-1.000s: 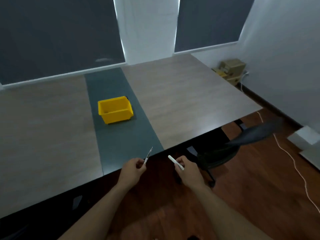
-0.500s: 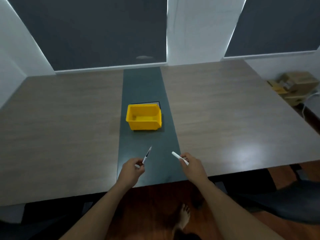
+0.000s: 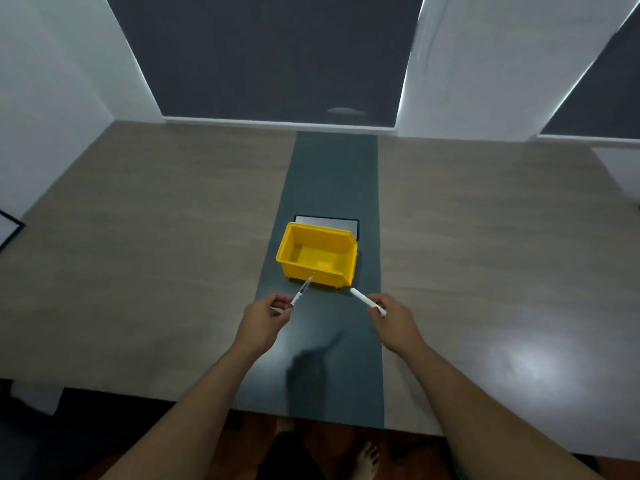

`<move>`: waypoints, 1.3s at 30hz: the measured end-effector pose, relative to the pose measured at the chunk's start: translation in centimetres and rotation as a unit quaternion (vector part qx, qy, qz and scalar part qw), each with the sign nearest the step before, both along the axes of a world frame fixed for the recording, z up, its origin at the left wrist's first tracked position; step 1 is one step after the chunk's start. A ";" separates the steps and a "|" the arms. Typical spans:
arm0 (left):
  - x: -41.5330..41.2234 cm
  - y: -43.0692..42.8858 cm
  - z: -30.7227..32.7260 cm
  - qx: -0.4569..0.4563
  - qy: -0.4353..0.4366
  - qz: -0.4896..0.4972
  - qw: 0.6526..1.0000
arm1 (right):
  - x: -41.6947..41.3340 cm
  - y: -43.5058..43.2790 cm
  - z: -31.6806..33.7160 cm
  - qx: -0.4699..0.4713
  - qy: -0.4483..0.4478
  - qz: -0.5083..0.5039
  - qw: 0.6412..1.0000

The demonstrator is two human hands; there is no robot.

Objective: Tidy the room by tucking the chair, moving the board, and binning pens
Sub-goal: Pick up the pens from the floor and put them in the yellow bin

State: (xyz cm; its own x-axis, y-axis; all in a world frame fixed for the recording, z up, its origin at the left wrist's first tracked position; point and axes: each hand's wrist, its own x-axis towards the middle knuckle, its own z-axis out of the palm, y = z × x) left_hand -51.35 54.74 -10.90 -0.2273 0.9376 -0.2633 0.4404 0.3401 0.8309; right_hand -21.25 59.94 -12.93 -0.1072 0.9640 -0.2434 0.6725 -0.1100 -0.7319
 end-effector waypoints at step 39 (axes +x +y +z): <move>-8.7 20.0 -5.7 0.058 0.119 -0.265 0.955 | -12.4 11.3 -3.1 -0.068 -0.072 -0.103 0.990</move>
